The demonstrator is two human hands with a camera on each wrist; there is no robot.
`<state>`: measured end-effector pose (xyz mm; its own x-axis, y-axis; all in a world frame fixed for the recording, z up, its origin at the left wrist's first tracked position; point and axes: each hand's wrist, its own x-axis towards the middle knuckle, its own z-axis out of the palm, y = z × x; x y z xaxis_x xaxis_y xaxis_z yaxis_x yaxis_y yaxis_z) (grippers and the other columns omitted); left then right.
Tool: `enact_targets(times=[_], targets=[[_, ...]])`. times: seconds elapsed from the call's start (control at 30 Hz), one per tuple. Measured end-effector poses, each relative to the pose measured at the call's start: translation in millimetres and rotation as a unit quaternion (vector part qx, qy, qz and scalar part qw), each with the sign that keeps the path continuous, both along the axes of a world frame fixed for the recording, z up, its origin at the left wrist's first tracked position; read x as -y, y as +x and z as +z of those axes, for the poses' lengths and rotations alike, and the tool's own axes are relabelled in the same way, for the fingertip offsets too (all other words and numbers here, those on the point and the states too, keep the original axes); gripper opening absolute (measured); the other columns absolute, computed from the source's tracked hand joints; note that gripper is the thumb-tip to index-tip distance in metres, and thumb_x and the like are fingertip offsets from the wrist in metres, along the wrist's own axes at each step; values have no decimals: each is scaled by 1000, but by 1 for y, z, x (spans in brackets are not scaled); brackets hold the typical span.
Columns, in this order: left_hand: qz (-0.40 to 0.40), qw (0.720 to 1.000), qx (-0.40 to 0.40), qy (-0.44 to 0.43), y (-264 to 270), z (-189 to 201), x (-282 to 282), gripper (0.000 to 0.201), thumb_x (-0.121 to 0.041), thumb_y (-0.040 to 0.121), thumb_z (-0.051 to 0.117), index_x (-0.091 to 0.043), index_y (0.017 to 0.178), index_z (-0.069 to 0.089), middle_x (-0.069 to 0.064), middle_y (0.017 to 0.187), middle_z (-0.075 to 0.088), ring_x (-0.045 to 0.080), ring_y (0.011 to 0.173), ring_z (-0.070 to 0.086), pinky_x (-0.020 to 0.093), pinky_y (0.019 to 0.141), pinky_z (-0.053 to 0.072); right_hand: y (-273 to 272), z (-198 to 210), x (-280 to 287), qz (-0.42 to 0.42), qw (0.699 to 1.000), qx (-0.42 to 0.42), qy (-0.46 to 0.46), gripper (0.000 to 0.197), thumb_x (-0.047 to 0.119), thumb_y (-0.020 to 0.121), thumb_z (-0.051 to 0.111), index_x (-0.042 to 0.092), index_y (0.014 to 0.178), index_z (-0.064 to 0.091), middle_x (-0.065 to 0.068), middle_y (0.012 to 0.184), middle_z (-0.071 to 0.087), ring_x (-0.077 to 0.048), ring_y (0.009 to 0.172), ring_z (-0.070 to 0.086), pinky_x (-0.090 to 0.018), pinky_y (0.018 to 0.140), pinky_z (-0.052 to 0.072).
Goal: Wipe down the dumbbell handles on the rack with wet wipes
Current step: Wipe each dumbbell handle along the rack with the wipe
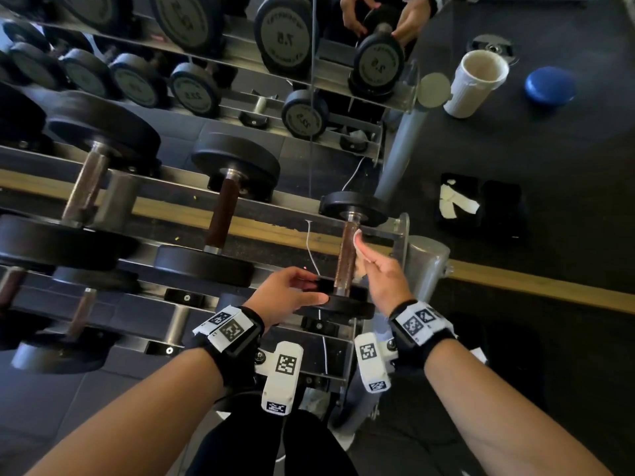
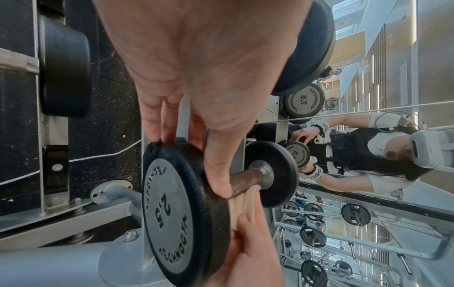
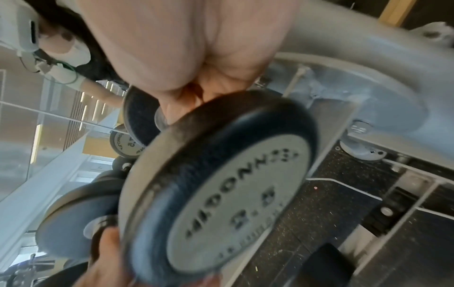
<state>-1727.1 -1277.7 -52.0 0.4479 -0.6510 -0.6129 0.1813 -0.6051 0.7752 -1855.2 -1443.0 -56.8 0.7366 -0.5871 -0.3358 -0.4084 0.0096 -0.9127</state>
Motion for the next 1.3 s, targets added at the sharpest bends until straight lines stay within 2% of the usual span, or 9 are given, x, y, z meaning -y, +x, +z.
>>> enact_targets(times=[0.1,0.2,0.27,0.43,0.63,0.83,0.97,1.07,1.3], targets=[[6,1000,-7,-6,0,-2,-1,40,-24,75,85,-24,109,64,-7,105,71,14,99,68,35,93,54,-16,-4,-9,-1,1000,-5,12,34,11,102,44,21,131,60,4,128,62,17,101,59,-6,94,44],[6,1000,-10,-7,0,-3,-1,40,-24,75,84,-25,110,64,-7,106,71,13,99,68,35,94,54,-28,-9,1,2,999,-52,15,34,13,100,47,31,107,75,0,110,74,-17,109,67,-45,106,46],[5,1000,-8,-7,0,-3,-1,40,-25,75,85,-25,110,65,-6,107,71,10,100,67,32,94,53,-26,-12,15,-41,998,-46,29,42,10,99,44,37,97,77,6,106,75,-16,107,67,-45,106,46],[-6,1000,4,-16,-1,-1,-2,34,-27,77,83,-28,107,68,-9,106,71,7,99,67,23,84,49,11,-19,28,-89,993,-6,81,45,1,96,44,25,128,63,8,116,71,-11,111,65,-35,108,44],[-15,1000,2,-26,-2,3,-2,24,-22,81,79,-24,104,73,-4,107,72,12,100,67,29,92,51,20,-14,15,-85,996,6,4,35,19,102,50,24,136,57,29,100,62,24,83,58,5,70,39],[-32,999,-9,-34,1,4,-2,20,-19,82,77,-26,101,76,-10,97,74,-3,87,68,9,76,47,-15,-13,-11,13,999,-22,-29,31,34,102,48,40,130,58,27,113,66,10,108,58,-9,97,40],[-49,999,-8,-17,4,4,0,22,-22,82,78,-29,102,75,-10,100,74,6,97,68,27,94,47,-27,-9,12,49,999,-16,13,30,28,99,52,49,109,70,13,111,73,-10,107,66,-22,99,47],[-50,999,-5,-14,4,3,0,21,-25,81,78,-31,101,75,-13,97,74,3,93,68,27,92,47,-16,-14,33,-16,999,-15,36,31,29,100,50,54,109,67,5,127,66,-14,119,60,-39,110,41],[-36,999,-2,-7,2,4,0,21,-25,82,78,-31,102,74,-16,94,73,-2,86,66,19,76,44,9,-31,24,-59,994,24,93,33,16,103,45,27,129,61,3,136,60,-14,130,53,-45,117,33]])
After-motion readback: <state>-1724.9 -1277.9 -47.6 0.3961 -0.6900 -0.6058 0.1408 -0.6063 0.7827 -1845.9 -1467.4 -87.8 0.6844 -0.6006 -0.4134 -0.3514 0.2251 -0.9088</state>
